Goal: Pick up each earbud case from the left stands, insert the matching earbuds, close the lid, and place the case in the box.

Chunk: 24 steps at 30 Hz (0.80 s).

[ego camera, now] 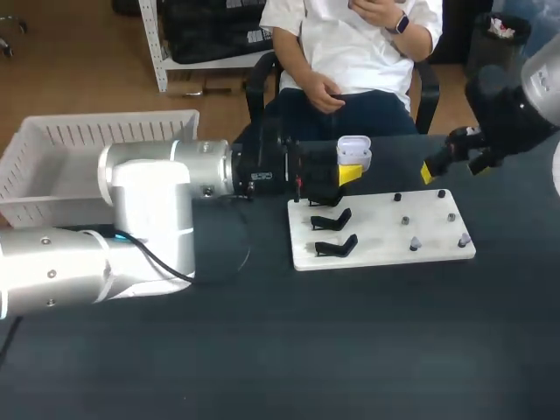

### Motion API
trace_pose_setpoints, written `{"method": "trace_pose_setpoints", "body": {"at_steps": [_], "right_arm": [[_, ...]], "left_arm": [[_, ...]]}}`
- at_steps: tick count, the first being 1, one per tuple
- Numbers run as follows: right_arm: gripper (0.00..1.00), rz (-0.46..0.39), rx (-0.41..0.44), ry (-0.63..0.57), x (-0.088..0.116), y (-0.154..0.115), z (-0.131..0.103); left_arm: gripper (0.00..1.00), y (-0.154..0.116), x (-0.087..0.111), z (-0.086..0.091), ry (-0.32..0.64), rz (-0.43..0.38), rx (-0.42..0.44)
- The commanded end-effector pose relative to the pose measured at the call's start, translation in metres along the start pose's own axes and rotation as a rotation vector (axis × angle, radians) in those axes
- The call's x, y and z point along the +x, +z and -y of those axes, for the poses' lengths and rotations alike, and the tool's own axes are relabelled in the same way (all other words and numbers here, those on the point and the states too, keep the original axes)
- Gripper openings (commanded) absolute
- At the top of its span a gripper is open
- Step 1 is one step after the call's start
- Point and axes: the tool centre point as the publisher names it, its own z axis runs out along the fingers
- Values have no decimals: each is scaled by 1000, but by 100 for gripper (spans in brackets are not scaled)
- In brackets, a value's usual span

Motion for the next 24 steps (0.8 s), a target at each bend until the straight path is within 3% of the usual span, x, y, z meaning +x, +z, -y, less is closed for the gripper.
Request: {"method": "trace_pose_setpoints", "body": {"at_steps": [1, 7, 24], "right_arm": [[100, 34, 257, 22, 31, -14, 7], [100, 23, 314, 114, 60, -13, 20], [100, 23, 314, 114, 60, -13, 20]], "left_arm": [[0, -3, -2, 3, 9, 20, -2], [0, 0, -4, 3, 10, 20, 0], [0, 7, 4, -6, -12, 2, -19]]}}
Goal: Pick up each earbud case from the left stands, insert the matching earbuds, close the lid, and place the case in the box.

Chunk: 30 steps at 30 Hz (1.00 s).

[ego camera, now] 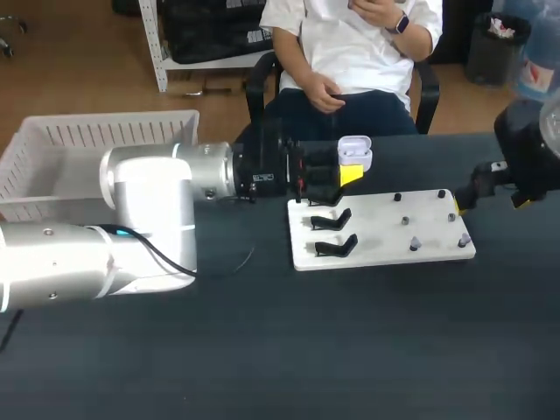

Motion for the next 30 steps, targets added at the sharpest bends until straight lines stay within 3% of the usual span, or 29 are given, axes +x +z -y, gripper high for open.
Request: {"method": "trace_pose_setpoints", "body": {"at_steps": [1, 4, 11, 17, 30], "right_arm": [[100, 28, 126, 4, 4, -1, -2], [100, 12, 119, -1, 7, 0, -1], [100, -101, 208, -96, 24, 10, -3], [100, -146, 203, -130, 36, 20, -5], [100, -322, 233, -341, 38, 31, -1]], "left_arm": [[0, 3, 0, -1, 0, 5, -8], [0, 3, -1, 0, -1, 13, -14], [0, 3, -2, 1, 0, 14, -12], [0, 3, -2, 1, 0, 14, -12], [0, 3, -2, 1, 0, 14, -12]]}}
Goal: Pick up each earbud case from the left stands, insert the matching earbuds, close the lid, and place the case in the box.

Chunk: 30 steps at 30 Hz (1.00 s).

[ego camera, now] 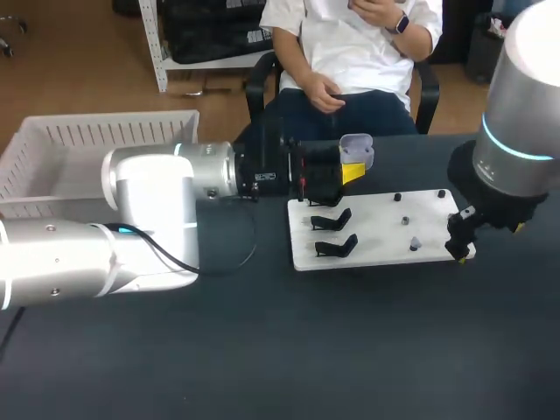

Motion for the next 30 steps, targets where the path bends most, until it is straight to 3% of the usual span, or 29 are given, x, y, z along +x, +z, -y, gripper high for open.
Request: {"method": "trace_pose_setpoints", "body": {"at_steps": [1, 22, 25, 26, 27, 30], "right_arm": [[100, -75, -4, -20, -8, 4, 3], [98, -60, -65, -22, -10, 54, 4], [94, -53, -56, -39, -14, 60, 7], [84, -54, -56, -48, -16, 62, 8], [79, -56, -54, -55, -18, 62, 9], [76, -60, -57, -69, -23, 63, 12]], "left_arm": [[0, 0, 1, 2, 4, 4, -7], [0, 0, 1, 2, 4, 4, -7], [0, 0, 1, 2, 4, 4, -7], [0, 0, 1, 2, 4, 4, -7], [0, 0, 1, 2, 4, 4, -7], [0, 0, 1, 2, 4, 4, -7]]}}
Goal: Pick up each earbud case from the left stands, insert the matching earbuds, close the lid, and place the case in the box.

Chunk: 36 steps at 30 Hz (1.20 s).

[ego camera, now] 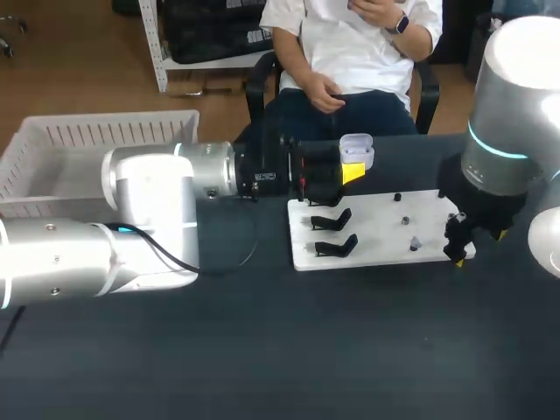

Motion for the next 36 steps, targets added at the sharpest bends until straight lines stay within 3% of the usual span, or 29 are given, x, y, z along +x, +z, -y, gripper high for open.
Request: {"method": "trace_pose_setpoints", "body": {"at_steps": [1, 7, 10, 13, 15, 20, 36], "right_arm": [[76, -7, -3, -9, -9, 3, 3], [76, -10, -7, -20, -16, 6, 5], [69, -14, -12, -20, -17, 9, 5], [67, -19, -16, -20, -16, 11, 4], [51, -20, -18, -18, -16, 11, 4], [44, -24, -21, -12, -16, 12, 3], [40, -34, -31, 22, -19, 15, 0]], "left_arm": [[0, 0, 1, 2, 4, 5, -7], [0, 0, 1, 2, 4, 5, -7], [0, 0, 1, 2, 4, 5, -7], [0, 0, 1, 2, 4, 5, -7], [0, 0, 1, 2, 4, 5, -7], [0, 0, 1, 2, 4, 5, -7], [0, 0, 1, 2, 4, 5, -7]]}}
